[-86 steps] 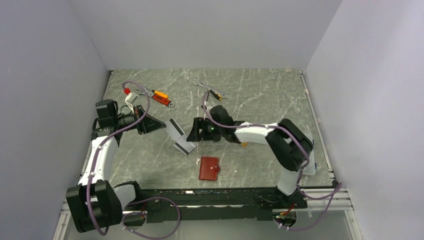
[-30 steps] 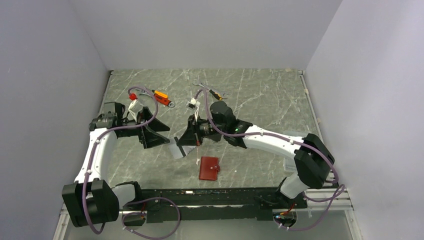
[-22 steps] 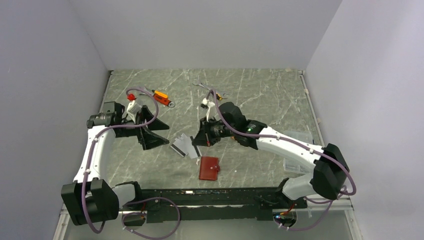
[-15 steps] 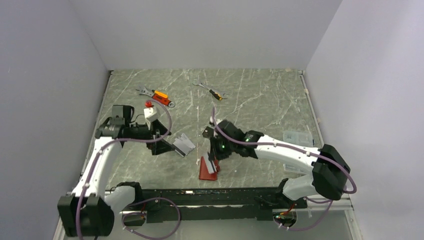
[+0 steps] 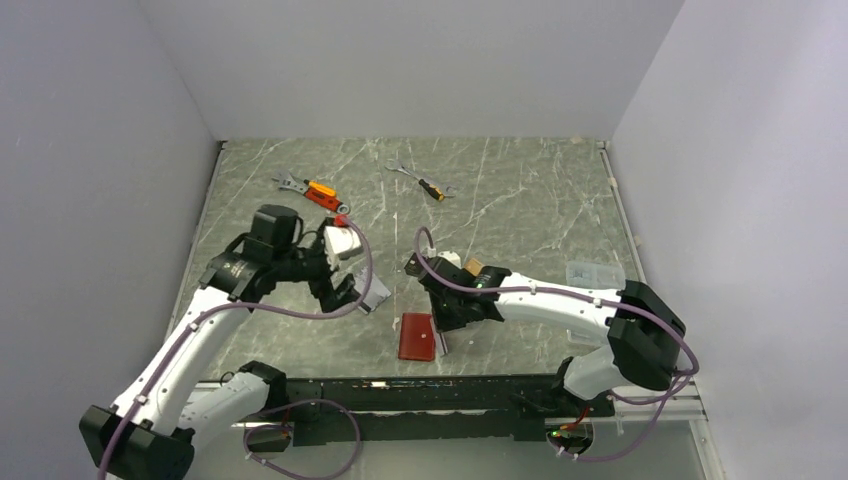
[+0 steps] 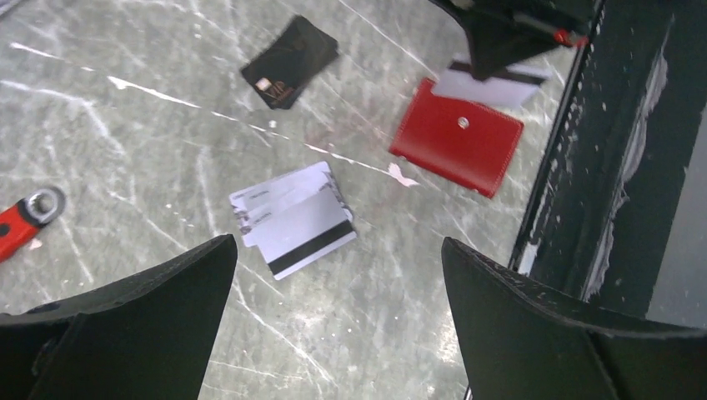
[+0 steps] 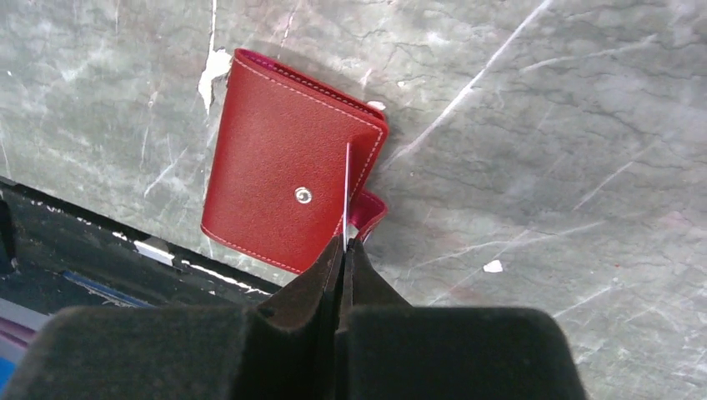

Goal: Put the credit cards into the card holder
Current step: Open the card holder at the center of the board.

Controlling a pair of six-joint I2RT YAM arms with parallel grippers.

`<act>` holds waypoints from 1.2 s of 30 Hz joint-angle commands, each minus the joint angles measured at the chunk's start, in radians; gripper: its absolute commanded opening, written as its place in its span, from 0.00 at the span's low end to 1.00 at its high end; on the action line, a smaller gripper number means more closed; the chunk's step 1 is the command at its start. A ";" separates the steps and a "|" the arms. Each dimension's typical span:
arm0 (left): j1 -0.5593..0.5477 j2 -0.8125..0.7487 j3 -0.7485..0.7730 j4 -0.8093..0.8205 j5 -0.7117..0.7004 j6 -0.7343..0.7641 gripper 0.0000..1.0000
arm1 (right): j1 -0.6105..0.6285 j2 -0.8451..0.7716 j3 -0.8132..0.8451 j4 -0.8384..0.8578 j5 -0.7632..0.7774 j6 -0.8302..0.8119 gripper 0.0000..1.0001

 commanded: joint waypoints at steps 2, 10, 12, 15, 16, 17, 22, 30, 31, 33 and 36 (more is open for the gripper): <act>-0.224 0.039 0.030 -0.088 -0.219 0.091 0.99 | -0.044 -0.080 -0.040 0.016 0.005 0.032 0.00; -0.578 0.189 0.107 -0.123 -0.433 0.159 0.99 | -0.150 -0.118 -0.190 0.193 -0.121 0.037 0.00; -0.649 0.219 0.107 -0.118 -0.457 0.174 0.99 | -0.175 -0.128 -0.227 0.241 -0.155 0.037 0.00; -0.757 0.279 0.119 -0.090 -0.475 0.181 0.99 | -0.210 -0.133 -0.268 0.293 -0.193 0.026 0.00; -0.783 0.308 0.130 -0.081 -0.475 0.179 0.99 | -0.219 -0.133 -0.279 0.311 -0.211 0.021 0.00; -0.803 0.337 0.148 -0.074 -0.470 0.184 0.99 | -0.228 -0.137 -0.288 0.323 -0.226 0.018 0.00; -0.858 0.510 0.269 -0.058 -0.444 0.213 0.97 | -0.263 -0.158 -0.349 0.376 -0.277 0.002 0.00; -0.893 0.702 0.332 -0.066 -0.444 0.250 0.68 | -0.289 -0.213 -0.457 0.425 -0.294 0.011 0.00; -0.900 0.725 0.338 -0.071 -0.436 0.252 0.68 | -0.292 -0.218 -0.461 0.420 -0.293 0.009 0.00; -0.916 0.773 0.362 -0.073 -0.421 0.247 0.68 | -0.296 -0.229 -0.465 0.409 -0.286 0.003 0.00; -0.931 0.802 0.367 -0.032 -0.406 0.242 0.69 | -0.303 -0.249 -0.475 0.398 -0.273 0.002 0.00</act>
